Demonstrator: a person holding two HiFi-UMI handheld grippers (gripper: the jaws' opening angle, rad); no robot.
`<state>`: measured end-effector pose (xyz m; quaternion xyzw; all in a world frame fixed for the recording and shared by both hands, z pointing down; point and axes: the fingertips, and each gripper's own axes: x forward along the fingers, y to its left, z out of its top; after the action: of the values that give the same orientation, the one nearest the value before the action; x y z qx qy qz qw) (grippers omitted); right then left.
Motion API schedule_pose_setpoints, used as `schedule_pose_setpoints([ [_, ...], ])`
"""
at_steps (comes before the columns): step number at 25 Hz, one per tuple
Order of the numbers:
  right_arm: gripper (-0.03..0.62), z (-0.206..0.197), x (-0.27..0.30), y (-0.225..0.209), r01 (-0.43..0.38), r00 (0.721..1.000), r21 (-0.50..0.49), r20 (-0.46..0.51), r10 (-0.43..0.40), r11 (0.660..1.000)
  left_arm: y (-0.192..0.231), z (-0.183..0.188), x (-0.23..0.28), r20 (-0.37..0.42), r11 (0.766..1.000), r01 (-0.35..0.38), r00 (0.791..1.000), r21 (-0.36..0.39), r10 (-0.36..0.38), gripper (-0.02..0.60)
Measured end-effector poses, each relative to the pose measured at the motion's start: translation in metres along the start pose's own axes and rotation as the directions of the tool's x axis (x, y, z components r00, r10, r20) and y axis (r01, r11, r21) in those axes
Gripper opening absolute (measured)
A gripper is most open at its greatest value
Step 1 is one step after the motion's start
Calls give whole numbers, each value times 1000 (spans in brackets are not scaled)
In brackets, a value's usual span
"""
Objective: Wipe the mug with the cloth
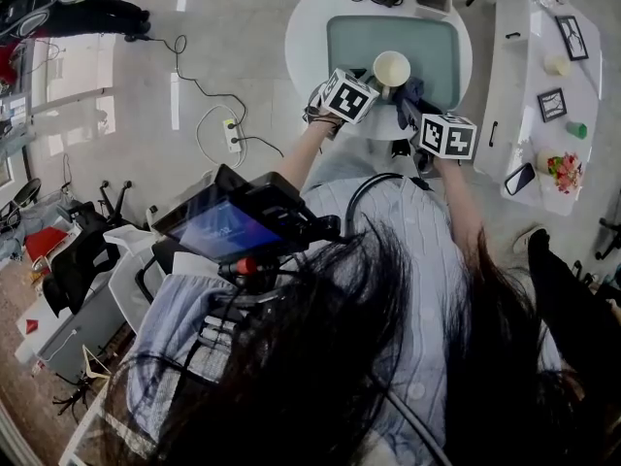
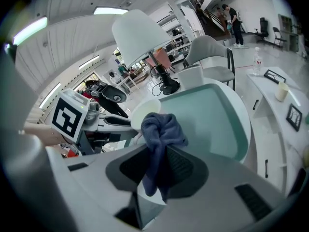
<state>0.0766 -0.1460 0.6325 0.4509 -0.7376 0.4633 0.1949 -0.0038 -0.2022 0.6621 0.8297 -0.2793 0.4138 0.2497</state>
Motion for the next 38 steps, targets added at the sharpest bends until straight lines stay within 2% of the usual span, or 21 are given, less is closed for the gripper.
schedule_pose_setpoints([
  [7, 107, 13, 5, -9, 22, 1000, 22, 20, -22, 1000, -11, 0, 4, -10, 998, 4, 1000, 58, -3, 81],
  [13, 107, 30, 9, -18, 49, 999, -71, 16, -48, 996, -28, 5, 8, -16, 997, 38, 999, 71, -36, 83],
  [17, 107, 30, 6, -19, 49, 999, -142, -4, -50, 989, -28, 5, 8, -16, 998, 30, 999, 59, -29, 83],
  [27, 107, 5, -9, -3, 11, 997, -248, -69, -29, 969, -30, 5, 5, -9, 1000, 10, 1000, 25, -10, 83],
  [32, 107, -1, -11, 3, 6, 996, -277, -86, -30, 961, -36, 2, 9, -17, 1000, 26, 1000, -11, -26, 83],
  [38, 107, -2, -9, 4, 6, 995, -272, -91, -32, 962, -34, 2, 13, -17, 999, 27, 999, -17, -27, 83],
])
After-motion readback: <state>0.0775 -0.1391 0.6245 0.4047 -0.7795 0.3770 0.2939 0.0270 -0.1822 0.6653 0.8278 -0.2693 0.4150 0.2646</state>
